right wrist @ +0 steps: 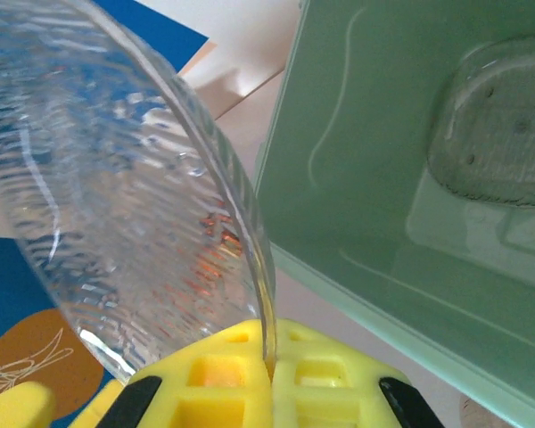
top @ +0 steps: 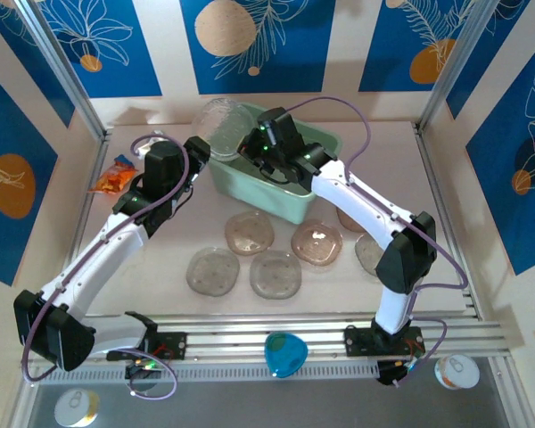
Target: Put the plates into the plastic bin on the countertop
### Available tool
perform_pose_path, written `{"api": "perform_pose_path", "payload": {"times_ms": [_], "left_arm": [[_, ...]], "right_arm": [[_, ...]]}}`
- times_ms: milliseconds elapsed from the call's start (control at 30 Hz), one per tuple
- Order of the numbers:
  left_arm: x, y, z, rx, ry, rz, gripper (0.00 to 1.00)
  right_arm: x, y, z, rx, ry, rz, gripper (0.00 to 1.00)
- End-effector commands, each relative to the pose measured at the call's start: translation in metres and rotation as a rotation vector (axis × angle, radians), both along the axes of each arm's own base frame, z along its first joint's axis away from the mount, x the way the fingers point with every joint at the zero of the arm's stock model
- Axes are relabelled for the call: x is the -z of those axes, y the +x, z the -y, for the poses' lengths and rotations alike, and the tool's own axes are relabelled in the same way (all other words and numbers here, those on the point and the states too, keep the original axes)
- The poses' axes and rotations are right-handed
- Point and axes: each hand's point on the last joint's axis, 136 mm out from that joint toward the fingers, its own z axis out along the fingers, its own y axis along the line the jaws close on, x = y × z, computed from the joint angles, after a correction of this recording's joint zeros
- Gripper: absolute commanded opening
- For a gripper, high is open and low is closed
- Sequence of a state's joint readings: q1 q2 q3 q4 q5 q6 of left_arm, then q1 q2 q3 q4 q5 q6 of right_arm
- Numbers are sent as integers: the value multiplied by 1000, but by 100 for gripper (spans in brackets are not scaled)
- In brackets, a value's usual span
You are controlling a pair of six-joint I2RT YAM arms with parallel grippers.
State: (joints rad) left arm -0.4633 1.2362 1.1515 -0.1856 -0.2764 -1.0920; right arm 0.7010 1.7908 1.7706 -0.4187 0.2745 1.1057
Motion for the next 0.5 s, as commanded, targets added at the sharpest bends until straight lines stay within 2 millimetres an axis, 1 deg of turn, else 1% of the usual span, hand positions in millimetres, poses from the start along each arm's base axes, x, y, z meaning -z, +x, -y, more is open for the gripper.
{"api": "perform_pose_path", "payload": {"times_ms": [0,100,200,333,367,467], "left_arm": [[-21,-6,-5,-3,52,41,72],[-24,-6,-11,-7,90,48,80],[-25,-3,-19,4,115,46,82],[-16,4,-25,58,119,8,82],[-12,5,-25,79,117,-6,82],[4,9,-28,124,117,-61,82]], "right_arm": [[-15,10,18,41,-17,38,1],[-14,23,28,36,-23,27,1],[-6,37,40,24,-52,-18,1],[5,56,59,14,-86,-55,1],[9,60,65,19,-92,-74,1],[15,71,80,22,-103,-90,1]]}}
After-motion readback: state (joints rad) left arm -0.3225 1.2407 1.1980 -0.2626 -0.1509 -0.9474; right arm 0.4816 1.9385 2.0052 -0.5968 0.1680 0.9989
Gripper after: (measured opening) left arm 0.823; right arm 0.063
